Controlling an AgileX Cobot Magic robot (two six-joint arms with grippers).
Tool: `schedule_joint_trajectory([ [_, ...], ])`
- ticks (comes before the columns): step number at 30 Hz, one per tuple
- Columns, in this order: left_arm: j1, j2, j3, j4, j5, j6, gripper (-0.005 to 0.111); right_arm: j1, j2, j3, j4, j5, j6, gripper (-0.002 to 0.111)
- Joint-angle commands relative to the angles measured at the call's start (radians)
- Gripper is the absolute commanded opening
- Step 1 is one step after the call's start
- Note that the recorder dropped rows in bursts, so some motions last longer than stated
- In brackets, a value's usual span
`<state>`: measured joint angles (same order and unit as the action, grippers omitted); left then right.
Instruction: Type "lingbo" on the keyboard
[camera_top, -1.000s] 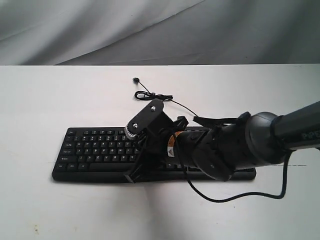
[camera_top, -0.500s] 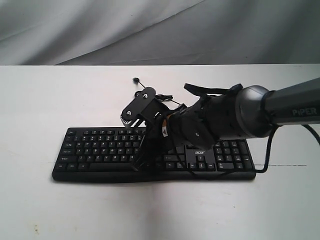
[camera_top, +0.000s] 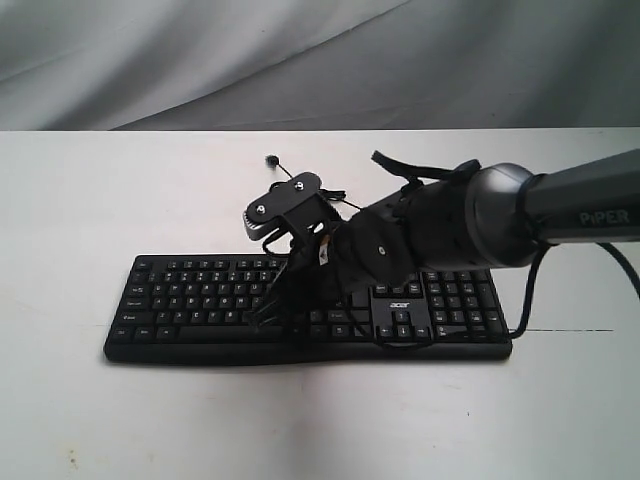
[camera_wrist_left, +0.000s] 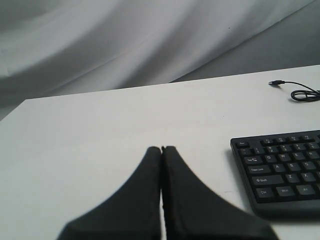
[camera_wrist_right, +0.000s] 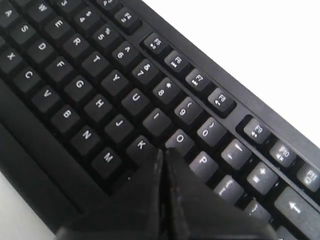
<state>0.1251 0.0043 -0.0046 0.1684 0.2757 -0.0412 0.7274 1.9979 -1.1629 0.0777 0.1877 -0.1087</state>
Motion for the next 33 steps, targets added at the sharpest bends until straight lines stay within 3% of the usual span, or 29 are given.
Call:
schedule_joint_trajectory([
  [1, -0.007, -0.004, 0.005, -0.002, -0.010, -0.004, 0.000, -0.013, -0.004, -0.049, 0.013, 0.048, 0.004, 0.000],
  [33, -0.007, -0.004, 0.005, -0.002, -0.010, -0.004, 0.000, -0.004, 0.033, -0.049, 0.011, 0.022, 0.004, 0.000],
])
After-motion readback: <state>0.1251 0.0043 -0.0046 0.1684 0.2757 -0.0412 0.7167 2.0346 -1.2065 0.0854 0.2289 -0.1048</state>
